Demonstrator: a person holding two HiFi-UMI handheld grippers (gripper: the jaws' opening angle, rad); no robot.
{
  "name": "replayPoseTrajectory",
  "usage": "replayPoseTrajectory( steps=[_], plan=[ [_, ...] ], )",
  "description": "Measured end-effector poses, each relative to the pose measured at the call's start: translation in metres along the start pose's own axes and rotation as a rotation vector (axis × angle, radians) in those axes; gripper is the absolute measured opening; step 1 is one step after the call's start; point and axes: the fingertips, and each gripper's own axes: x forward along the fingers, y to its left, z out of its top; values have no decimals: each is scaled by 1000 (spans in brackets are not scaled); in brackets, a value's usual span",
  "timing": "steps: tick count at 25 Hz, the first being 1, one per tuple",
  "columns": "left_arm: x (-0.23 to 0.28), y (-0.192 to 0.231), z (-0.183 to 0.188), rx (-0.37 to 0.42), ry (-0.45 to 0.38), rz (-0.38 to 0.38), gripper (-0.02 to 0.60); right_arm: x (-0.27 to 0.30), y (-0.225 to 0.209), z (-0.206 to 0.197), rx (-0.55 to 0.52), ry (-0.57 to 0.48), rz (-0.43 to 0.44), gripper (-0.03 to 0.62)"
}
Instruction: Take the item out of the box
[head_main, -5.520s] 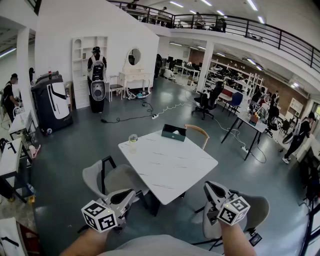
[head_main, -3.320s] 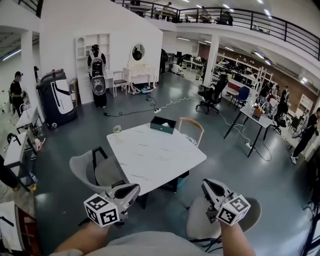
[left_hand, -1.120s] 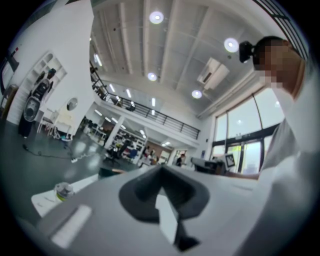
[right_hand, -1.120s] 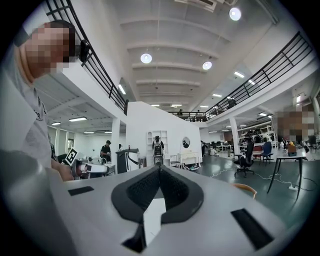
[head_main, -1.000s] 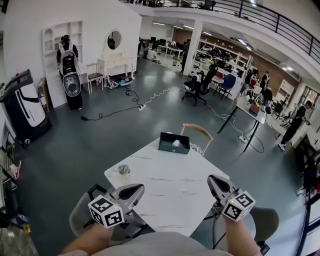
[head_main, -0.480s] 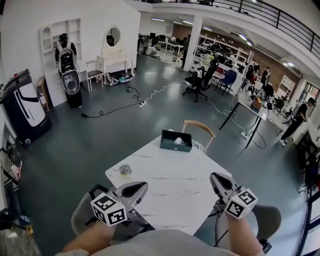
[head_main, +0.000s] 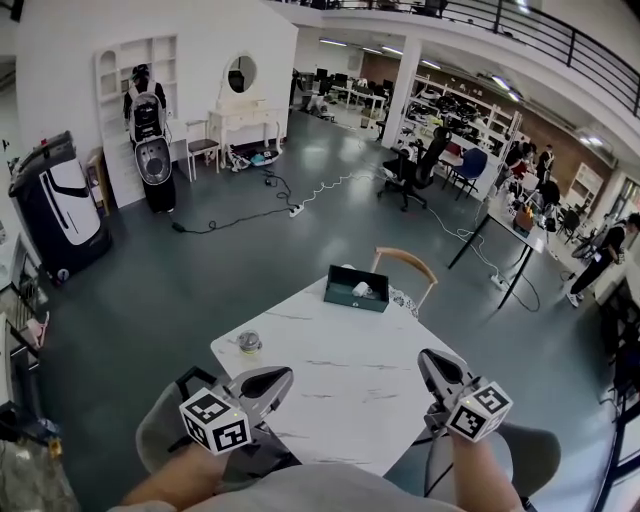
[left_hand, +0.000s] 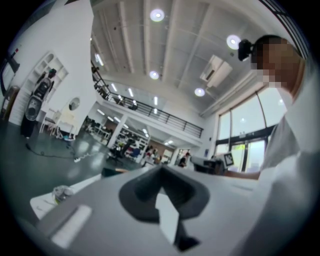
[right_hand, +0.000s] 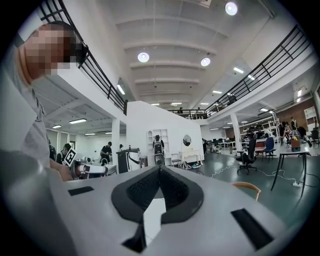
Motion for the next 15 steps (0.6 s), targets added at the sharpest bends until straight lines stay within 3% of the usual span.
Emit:
replayPoseTrajectory(
  steps=[15],
  plan=[
    [84,-9,-30,28,1,126,5,0,-96,-35,68,-22,98,8]
  ],
)
